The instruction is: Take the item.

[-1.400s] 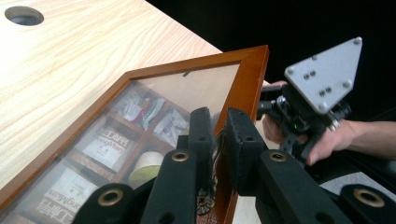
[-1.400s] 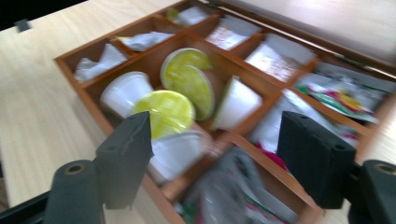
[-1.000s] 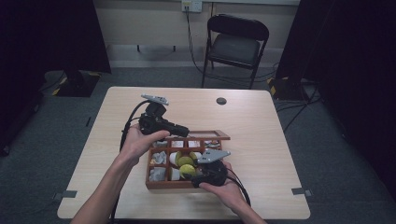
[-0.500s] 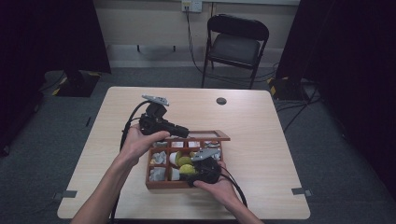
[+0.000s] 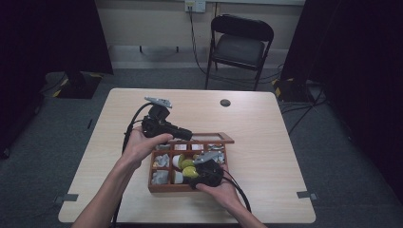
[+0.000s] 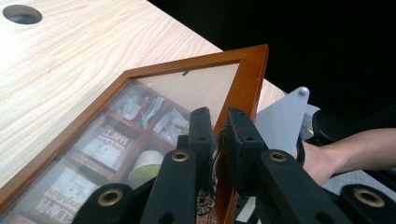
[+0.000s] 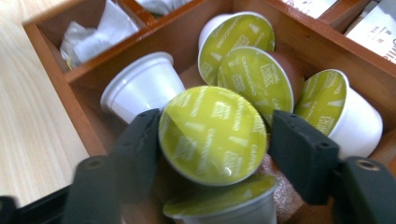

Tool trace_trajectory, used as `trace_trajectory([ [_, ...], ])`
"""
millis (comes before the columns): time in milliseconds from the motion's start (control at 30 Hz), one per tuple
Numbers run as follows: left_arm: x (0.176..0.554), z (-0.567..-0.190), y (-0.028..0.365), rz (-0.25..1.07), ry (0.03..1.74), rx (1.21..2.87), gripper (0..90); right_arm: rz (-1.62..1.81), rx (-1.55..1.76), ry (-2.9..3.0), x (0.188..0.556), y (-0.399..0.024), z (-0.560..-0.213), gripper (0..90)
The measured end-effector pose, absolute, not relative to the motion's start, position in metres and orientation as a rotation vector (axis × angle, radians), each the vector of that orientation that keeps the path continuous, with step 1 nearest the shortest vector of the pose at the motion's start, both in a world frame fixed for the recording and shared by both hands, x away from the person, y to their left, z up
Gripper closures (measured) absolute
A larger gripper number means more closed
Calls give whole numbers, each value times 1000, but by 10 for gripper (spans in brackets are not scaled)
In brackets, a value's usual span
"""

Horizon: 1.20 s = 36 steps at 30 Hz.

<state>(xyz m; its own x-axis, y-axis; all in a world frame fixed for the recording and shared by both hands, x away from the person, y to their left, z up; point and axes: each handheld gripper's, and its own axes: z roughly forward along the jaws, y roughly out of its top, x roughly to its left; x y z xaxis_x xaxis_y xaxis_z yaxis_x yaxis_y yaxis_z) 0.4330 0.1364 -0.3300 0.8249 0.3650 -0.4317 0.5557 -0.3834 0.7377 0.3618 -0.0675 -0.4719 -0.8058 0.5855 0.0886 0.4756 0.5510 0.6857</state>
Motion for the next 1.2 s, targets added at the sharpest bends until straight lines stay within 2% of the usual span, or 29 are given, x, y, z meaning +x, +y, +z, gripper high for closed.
trace_trajectory([
  [433, 432, -330, 136, -235, 679, 2014, 812, 1105, 896, 2624, 361, -68, -471, 411],
  [867, 433, -330, 136, -235, 677, 2018, 812, 1051, 930, 2660, 366, -62, -474, 359],
  [1200, 432, -330, 136, -232, 676, 2022, 812, 1011, 928, 2684, 368, -61, -474, 400],
])
